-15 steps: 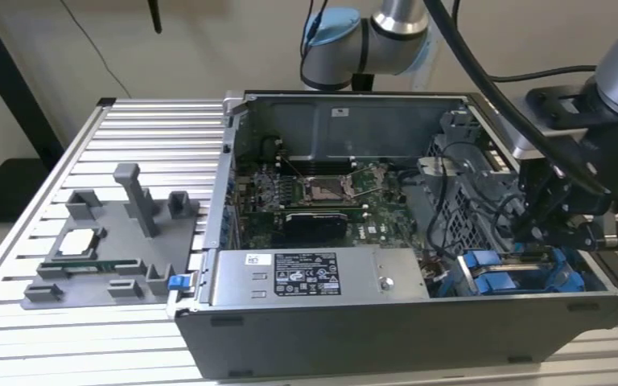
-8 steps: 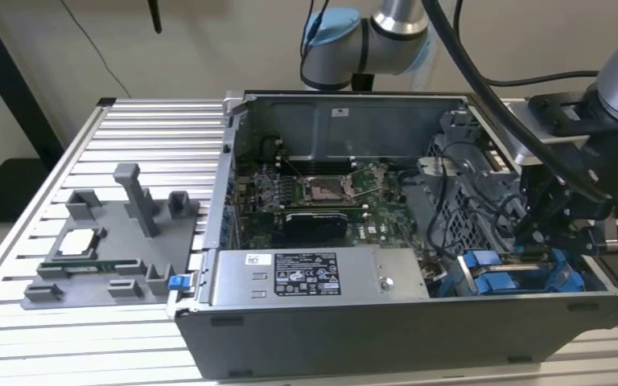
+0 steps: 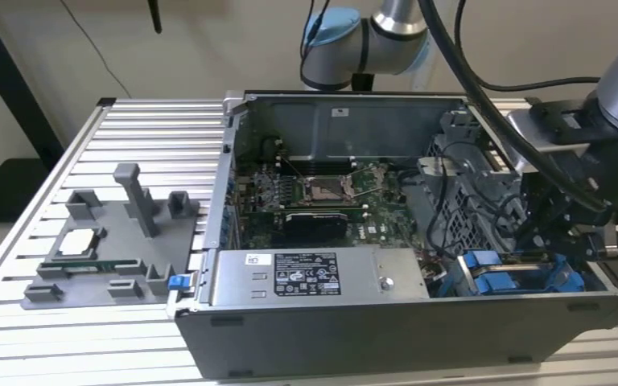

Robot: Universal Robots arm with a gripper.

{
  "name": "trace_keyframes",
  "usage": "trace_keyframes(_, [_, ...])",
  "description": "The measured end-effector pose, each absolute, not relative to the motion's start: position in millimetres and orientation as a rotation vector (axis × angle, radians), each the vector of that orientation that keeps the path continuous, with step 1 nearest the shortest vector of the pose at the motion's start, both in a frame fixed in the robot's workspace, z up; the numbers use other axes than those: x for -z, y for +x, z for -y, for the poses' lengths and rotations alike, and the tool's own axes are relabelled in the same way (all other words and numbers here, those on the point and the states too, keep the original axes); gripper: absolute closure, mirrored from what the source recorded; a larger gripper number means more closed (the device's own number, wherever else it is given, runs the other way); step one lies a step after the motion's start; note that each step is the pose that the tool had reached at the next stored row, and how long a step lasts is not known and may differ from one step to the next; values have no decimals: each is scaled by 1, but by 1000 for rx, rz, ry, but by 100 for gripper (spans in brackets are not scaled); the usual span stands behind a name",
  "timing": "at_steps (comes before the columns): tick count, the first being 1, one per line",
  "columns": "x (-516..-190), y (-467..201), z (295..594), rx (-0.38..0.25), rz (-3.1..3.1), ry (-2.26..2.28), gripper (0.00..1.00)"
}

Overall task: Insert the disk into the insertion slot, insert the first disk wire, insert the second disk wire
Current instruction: 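Insert the second disk wire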

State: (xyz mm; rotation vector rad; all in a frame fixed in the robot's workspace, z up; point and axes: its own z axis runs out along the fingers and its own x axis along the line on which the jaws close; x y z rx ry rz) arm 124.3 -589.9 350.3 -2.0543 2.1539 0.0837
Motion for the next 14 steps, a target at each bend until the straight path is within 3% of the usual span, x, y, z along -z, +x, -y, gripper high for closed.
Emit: trace_keyframes(14, [-342, 126, 590, -84, -2154, -2054, 100])
